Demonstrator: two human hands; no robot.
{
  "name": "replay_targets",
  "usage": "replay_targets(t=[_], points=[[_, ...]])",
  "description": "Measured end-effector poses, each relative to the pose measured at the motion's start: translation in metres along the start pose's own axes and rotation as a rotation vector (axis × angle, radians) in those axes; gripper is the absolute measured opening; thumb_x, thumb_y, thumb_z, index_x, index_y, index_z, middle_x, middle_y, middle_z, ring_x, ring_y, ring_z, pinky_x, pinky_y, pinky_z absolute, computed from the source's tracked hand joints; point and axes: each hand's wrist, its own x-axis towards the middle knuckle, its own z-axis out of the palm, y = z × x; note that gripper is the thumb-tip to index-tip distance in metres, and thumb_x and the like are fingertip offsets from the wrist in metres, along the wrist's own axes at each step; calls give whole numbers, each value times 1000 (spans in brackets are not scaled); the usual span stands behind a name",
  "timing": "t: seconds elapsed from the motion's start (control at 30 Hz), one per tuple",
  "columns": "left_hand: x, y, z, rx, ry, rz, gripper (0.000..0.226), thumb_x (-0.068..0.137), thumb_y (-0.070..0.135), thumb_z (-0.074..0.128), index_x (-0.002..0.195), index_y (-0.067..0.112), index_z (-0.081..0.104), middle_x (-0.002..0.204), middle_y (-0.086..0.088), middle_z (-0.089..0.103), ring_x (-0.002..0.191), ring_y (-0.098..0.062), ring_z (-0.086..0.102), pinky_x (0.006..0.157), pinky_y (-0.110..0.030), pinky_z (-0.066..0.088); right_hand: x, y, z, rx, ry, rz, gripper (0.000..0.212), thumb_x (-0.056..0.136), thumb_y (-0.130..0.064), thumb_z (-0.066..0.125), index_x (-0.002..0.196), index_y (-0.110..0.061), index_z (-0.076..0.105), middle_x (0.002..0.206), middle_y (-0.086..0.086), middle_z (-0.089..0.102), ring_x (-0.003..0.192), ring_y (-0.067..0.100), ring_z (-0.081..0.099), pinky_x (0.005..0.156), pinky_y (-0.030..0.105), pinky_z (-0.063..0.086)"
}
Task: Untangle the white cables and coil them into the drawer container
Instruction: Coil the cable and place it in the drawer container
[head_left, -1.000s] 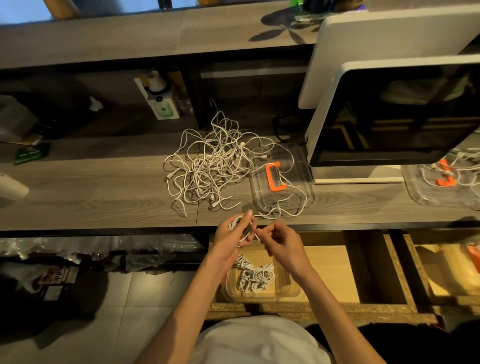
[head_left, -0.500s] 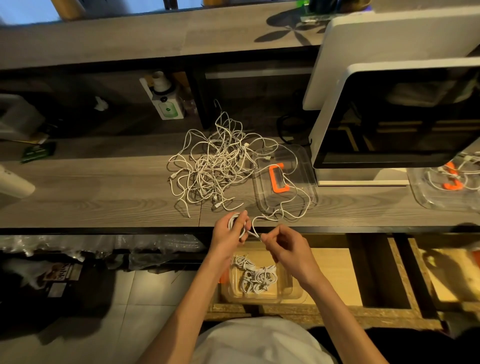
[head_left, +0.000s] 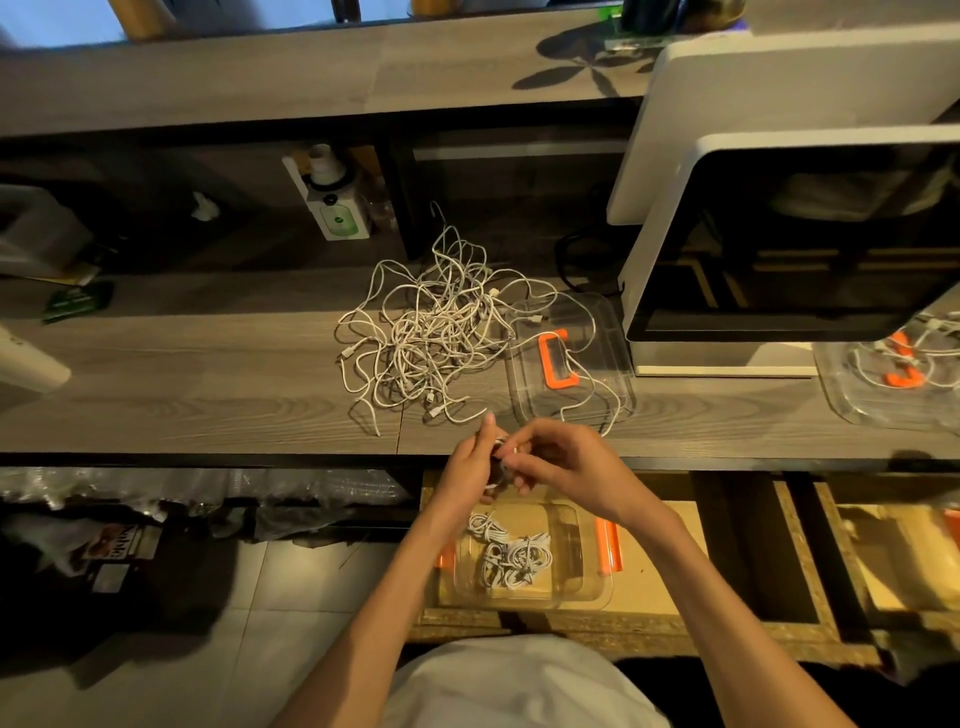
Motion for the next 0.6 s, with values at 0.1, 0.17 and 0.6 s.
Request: replay_targets(t=[0.1,0.17,0.6], points=[[-1,1,1,-106,-25,-19,70,100,66,23,92,19,74,62,-3,61,48,-10,47,43,-21,27,5,1,-6,-14,-20,-30,18,95,-17,71,111,-8,74,93,12,72,82,25,72,82,41,62],[-2,1,3,-122,-62,-46,73,98,69,24,91,17,74,63,-7,60,45,-12,46,42,-24,28,8,6,-7,-123,44,-67,21,88,-30,77,104,-17,80,98,5,67,89,20,68,80,36,59],[-8,15,3,508,-7,265,44,99,60,42,101,19,58,89,11,64,75,-10,61,57,-17,42,0,33,-5,236,210,290,20,93,-12,72,103,5,74,89,19,72,79,25,69,71,21,57]])
